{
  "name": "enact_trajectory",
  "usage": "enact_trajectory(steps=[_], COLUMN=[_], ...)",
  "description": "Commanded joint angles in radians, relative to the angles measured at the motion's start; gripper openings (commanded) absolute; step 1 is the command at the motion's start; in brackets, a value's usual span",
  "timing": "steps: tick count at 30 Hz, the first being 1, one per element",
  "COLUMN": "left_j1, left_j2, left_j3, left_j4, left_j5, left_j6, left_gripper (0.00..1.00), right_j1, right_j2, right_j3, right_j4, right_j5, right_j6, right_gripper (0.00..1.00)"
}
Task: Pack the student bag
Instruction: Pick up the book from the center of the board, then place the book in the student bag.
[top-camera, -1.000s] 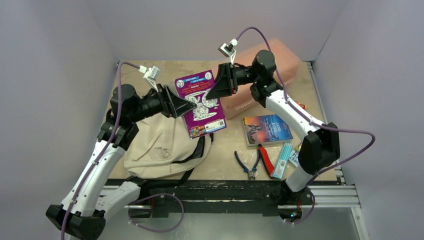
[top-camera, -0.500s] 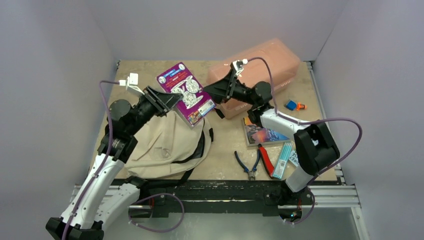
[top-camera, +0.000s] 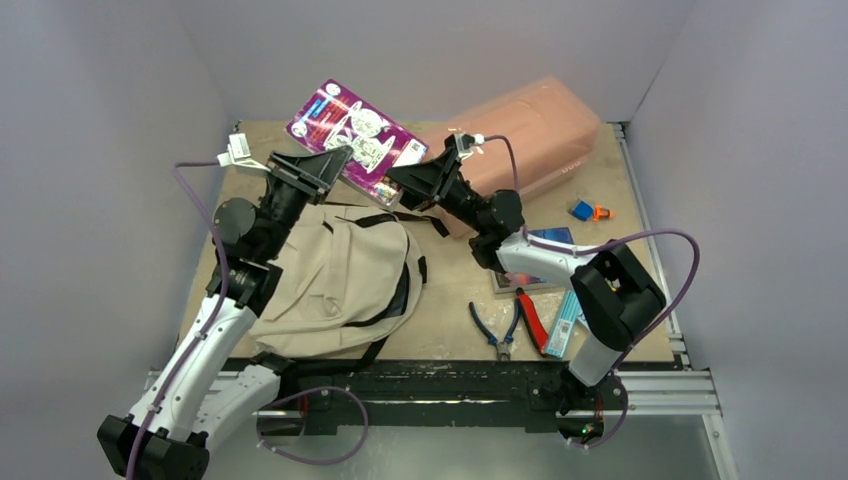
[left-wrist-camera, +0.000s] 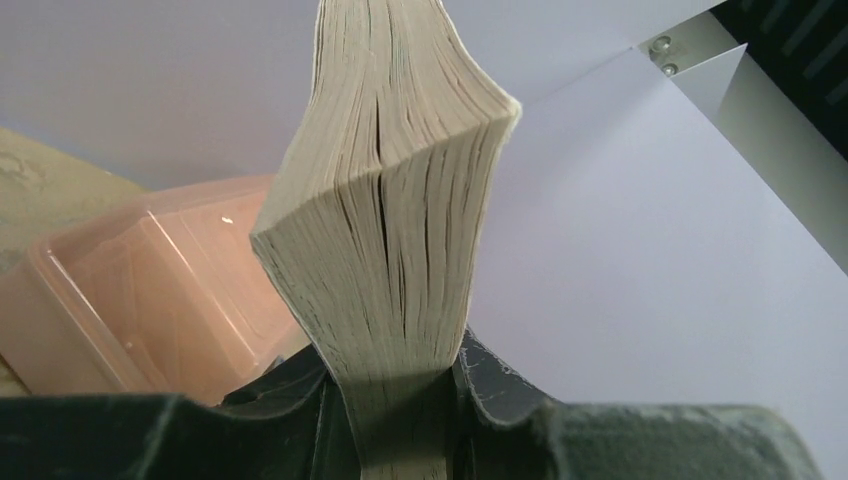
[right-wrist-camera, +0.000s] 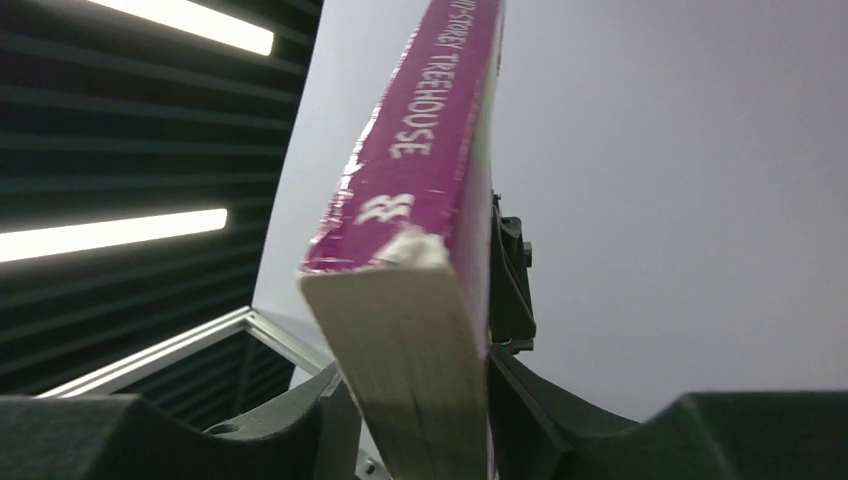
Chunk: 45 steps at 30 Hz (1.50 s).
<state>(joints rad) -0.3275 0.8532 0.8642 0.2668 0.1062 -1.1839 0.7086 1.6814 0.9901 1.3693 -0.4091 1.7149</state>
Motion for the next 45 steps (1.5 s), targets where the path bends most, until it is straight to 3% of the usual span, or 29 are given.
enact_trajectory(steps=[1, 2, 3, 4, 6, 7, 9, 13, 16, 19, 22, 23, 26, 33, 36, 38, 42, 45], left_j1=[0.004, 0.004, 0.004, 0.004, 0.004, 0.004, 0.005, 0.007, 0.004, -0.071, -0.282, -0.363, -0.463, -0.588, -0.591, -0.591, -0.577, -0.53], left_j2=[-0.01, -0.015, -0.021, -0.026, -0.029, -0.025, 0.0, 0.139, 0.193, 0.192, 0.229, 0.262, 0.4, 0.726, 0.779, 0.776, 0.731, 0.655], left_j3=[-0.018, -0.02, -0.015, -0.003, 0.034, 0.057, 0.076, 0.129, 0.081, 0.042, 0.104, 0.134, 0.229, 0.424, 0.462, 0.464, 0.454, 0.424], left_j4=[0.216, 0.198, 0.158, 0.083, -0.151, -0.316, -0.553, -0.872, -0.931, -0.894, -0.927, -0.945, -1.006, -1.16, -1.207, -1.209, -1.214, -1.191], left_j5=[-0.028, -0.021, -0.007, 0.027, 0.071, 0.063, 0.047, 0.109, 0.207, 0.19, -0.062, -0.137, -0.301, -0.59, -0.705, -0.752, -0.814, -0.765], left_j6=[-0.036, -0.024, -0.001, 0.027, 0.11, 0.147, 0.223, 0.449, 0.524, 0.552, 0.603, 0.61, 0.617, 0.684, 0.701, 0.722, 0.739, 0.724], left_gripper=[0.0, 0.0, 0.07, 0.27, 0.54, 0.66, 0.8, 0.83, 0.79, 0.85, 0.87, 0.88, 0.87, 0.84, 0.79, 0.67, 0.28, 0.03], right_j1=[0.009, 0.006, 0.001, -0.01, -0.051, -0.085, -0.165, -0.301, -0.316, -0.314, -0.315, -0.315, -0.315, -0.315, -0.315, -0.315, -0.315, -0.315], right_j2=[-0.016, -0.017, -0.018, -0.023, -0.051, -0.073, -0.129, -0.255, -0.341, -0.45, -0.57, -0.6, -0.678, -0.739, -0.74, -0.737, -0.716, -0.682], right_j3=[0.064, 0.078, 0.089, 0.096, 0.105, 0.112, 0.137, 0.271, 0.386, 0.391, 0.329, 0.313, 0.275, 0.255, 0.255, 0.255, 0.28, 0.304], right_j4=[-0.041, -0.071, -0.101, -0.128, -0.231, -0.314, -0.511, -1.06, -1.337, -1.441, -1.435, -1.435, -1.433, -1.48, -1.524, -1.548, -1.607, -1.641], right_j5=[0.075, 0.062, 0.048, 0.037, 0.011, -0.002, -0.034, 0.029, 0.189, 0.381, 0.529, 0.567, 0.603, 0.571, 0.555, 0.536, 0.467, 0.372], right_j6=[-0.01, -0.023, -0.034, -0.05, -0.114, -0.169, -0.319, -0.793, -1.121, -1.252, -1.317, -1.331, -1.344, -1.38, -1.407, -1.423, -1.474, -1.492], right_gripper=[0.44, 0.38, 0.29, 0.19, 0.05, 0.01, 0.0, 0.0, 0.0, 0.0, 0.0, 0.0, 0.0, 0.0, 0.0, 0.0, 0.0, 0.0])
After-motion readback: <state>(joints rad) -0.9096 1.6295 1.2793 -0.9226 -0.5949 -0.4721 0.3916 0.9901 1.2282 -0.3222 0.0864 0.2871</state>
